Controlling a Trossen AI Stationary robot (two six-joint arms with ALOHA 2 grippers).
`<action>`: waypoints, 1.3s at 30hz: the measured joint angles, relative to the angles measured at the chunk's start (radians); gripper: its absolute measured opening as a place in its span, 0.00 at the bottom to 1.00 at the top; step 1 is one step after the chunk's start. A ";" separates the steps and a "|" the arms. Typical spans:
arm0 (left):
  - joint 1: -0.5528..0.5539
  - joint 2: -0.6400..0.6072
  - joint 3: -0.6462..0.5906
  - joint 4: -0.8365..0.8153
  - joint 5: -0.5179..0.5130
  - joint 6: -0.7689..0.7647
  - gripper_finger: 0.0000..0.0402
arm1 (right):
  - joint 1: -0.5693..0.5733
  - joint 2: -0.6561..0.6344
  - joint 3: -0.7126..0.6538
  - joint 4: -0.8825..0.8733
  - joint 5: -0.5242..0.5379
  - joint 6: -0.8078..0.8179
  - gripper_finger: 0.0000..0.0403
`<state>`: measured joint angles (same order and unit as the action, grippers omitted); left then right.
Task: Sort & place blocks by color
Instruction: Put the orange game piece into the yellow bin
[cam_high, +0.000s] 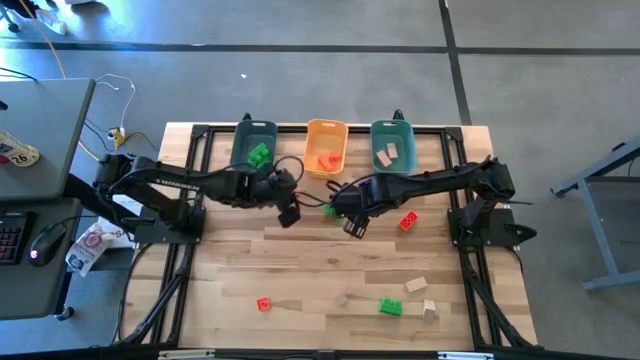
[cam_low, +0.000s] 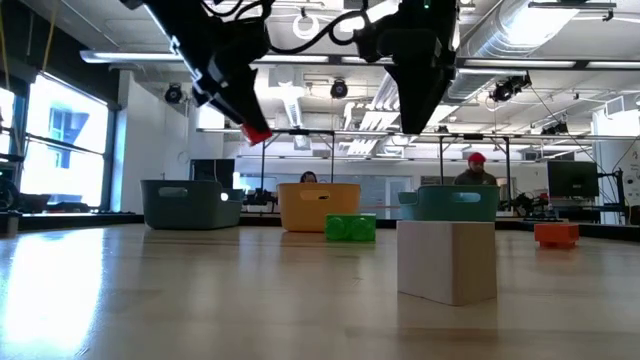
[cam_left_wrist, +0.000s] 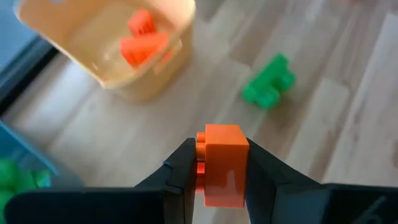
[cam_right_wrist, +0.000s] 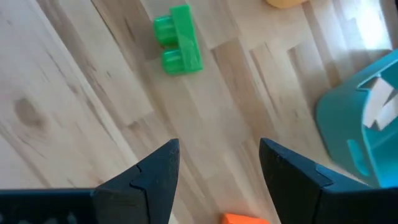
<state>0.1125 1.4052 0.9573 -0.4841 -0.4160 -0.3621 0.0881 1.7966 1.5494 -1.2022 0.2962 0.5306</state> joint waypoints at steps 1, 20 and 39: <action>0.014 0.000 0.000 0.024 0.000 0.020 0.19 | 0.005 0.000 0.000 0.005 0.000 0.015 0.52; 0.337 0.009 0.000 0.298 0.149 0.240 0.19 | 0.024 0.000 0.000 0.166 -0.008 0.088 0.52; 0.501 0.043 0.000 0.563 0.391 0.235 0.19 | 0.024 0.001 0.000 0.239 -0.007 0.097 0.52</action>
<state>0.6132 1.4480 0.9575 0.0785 -0.0252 -0.1271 0.1123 1.7977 1.5494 -0.9630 0.2893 0.6278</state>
